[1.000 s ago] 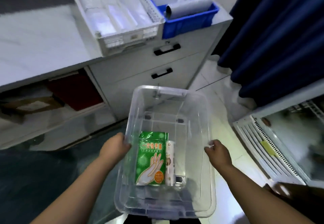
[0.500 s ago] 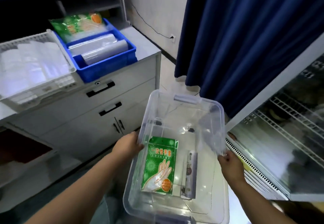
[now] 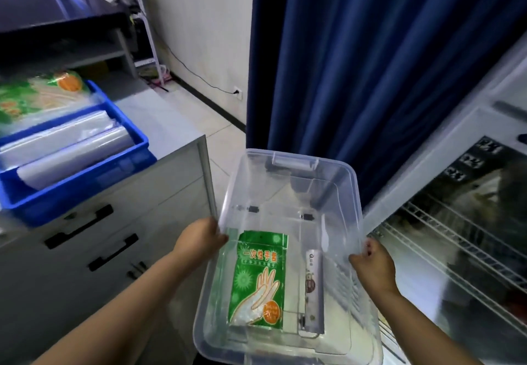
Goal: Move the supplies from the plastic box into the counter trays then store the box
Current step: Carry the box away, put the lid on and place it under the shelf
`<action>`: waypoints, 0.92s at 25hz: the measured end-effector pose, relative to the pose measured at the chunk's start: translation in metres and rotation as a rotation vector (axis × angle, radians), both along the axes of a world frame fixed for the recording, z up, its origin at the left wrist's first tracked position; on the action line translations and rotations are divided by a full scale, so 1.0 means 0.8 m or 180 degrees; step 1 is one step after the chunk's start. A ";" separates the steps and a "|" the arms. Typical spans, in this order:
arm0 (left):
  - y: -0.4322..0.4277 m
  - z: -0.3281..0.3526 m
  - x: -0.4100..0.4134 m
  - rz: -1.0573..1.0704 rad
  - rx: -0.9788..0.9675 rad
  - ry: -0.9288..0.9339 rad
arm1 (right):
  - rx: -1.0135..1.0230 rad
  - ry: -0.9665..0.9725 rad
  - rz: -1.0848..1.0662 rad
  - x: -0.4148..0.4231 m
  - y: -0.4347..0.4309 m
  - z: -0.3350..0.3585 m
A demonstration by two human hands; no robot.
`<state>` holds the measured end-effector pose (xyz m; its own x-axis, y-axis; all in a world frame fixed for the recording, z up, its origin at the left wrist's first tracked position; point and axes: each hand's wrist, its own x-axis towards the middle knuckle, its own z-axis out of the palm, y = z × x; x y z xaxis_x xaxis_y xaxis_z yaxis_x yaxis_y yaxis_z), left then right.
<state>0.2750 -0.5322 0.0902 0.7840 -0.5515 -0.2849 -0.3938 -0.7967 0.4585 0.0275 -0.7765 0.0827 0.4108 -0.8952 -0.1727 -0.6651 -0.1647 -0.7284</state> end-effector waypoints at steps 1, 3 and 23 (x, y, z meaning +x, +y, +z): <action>-0.020 0.000 0.027 -0.0038 -0.0001 0.0009 | -0.0032 0.0020 -0.0001 0.023 -0.017 0.000; -0.059 0.003 0.086 -0.0113 -0.0035 0.0071 | -0.0123 0.0013 -0.0041 0.073 -0.049 0.006; -0.363 0.042 0.552 0.0531 -0.0112 0.0296 | 0.0024 -0.0393 0.0690 0.613 -0.410 0.044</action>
